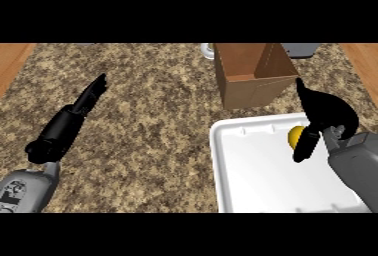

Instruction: Pick the lemon from the tray and place it in the cardboard box

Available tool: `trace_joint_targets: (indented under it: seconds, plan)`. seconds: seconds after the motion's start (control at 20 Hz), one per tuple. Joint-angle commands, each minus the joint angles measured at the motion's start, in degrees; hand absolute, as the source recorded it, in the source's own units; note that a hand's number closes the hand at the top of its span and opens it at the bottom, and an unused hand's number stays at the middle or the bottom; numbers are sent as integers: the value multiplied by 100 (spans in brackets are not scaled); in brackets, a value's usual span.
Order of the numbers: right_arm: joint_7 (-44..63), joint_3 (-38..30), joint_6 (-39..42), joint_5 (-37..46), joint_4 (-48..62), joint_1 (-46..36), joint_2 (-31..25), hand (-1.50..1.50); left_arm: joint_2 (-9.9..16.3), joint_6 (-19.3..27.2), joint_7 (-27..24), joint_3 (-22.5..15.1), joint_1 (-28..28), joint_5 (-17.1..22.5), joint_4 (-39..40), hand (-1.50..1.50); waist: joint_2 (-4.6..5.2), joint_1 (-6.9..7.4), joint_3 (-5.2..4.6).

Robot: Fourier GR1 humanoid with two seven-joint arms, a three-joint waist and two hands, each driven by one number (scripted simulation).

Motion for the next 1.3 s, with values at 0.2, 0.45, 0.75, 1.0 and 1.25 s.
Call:
trace_joint_targets:
  seconds: [0.2, 0.45, 0.75, 1.0, 1.25]
  plan:
    - [-120, -178, 440, 491, 638, 146, -6, -150, -154, -33, 349, 92, 89, -156, -378, 0, 17, 12, 15]
    - [-327, -309, 222, 1048, 1155, 92, 687, -150, -111, -485, -90, 524, 3, -83, 113, 0, 27, 13, 14]
    - [-810, -521, 208, 1412, 954, 747, 770, -150, -291, -520, -218, 622, 85, -399, 130, 0, 18, -21, 14]
    - [-692, -752, 460, 1743, 1049, 704, 889, -150, -616, -381, 455, 427, 165, -652, -628, 0, 15, -7, 15]
    - [-916, -988, 315, 2146, 1302, 771, 1028, -150, -514, -807, 130, 863, -109, -549, -13, 0, 20, -17, 14]
